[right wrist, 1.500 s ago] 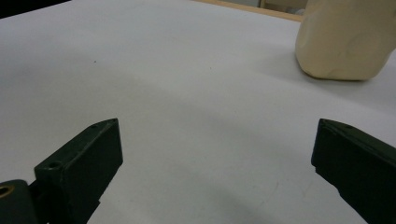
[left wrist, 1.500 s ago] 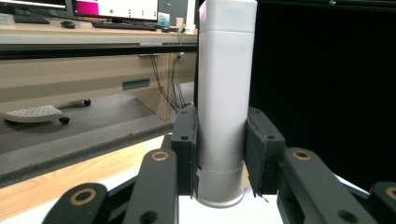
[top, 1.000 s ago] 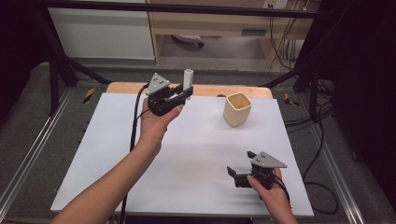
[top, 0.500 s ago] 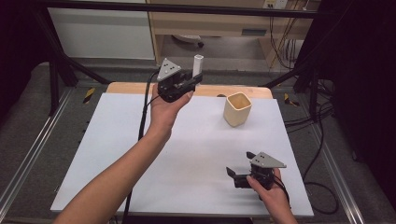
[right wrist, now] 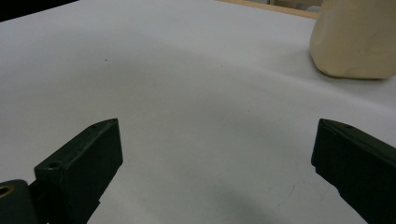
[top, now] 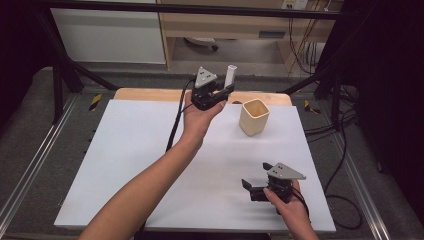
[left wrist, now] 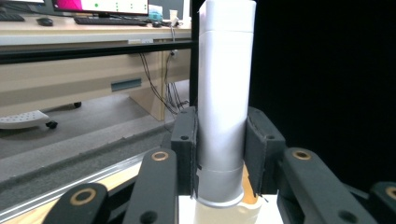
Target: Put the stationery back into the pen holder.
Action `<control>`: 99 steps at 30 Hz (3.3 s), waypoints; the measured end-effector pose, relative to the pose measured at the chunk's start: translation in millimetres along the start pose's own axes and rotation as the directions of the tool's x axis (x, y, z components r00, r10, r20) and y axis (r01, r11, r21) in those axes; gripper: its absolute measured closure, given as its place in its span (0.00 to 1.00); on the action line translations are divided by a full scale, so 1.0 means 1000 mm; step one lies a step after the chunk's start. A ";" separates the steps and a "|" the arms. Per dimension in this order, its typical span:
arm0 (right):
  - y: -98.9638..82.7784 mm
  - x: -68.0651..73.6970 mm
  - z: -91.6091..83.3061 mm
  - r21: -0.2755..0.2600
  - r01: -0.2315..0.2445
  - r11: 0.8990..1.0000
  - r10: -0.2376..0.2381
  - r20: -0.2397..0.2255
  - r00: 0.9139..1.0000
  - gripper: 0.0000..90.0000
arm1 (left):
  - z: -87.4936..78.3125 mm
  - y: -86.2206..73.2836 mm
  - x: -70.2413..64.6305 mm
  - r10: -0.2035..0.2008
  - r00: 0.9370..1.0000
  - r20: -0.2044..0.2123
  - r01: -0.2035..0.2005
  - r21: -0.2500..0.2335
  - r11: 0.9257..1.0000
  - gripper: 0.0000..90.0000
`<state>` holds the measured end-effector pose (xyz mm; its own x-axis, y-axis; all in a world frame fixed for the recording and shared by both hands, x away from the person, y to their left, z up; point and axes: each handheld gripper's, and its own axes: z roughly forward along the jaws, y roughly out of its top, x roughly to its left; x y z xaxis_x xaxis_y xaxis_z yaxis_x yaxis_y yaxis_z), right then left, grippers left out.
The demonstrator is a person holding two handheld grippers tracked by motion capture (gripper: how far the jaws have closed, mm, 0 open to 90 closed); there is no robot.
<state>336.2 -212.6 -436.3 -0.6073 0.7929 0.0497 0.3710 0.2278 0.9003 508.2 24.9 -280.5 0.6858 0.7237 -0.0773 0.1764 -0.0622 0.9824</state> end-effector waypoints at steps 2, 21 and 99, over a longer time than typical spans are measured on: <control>0.000 0.000 -0.001 0.001 0.002 1.000 -0.002 0.001 1.000 0.03 | 0.007 -0.004 -0.003 -0.003 1.000 0.006 0.003 0.005 1.000 0.75; 0.001 -0.001 -0.001 0.000 0.007 1.000 -0.007 -0.005 1.000 0.03 | 0.050 -0.031 -0.007 -0.047 0.999 -0.005 0.047 0.035 0.998 0.75; -0.001 -0.006 -0.004 0.003 -0.008 1.000 0.008 -0.006 1.000 0.03 | 0.093 -0.057 -0.036 -0.012 0.998 0.067 0.004 0.113 0.994 0.28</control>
<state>336.9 -219.8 -435.8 -0.6084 0.7914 0.0591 0.3781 0.2236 0.8984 539.3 -61.2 -350.1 0.7291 0.6770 -0.1001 0.2580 -0.1365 0.9564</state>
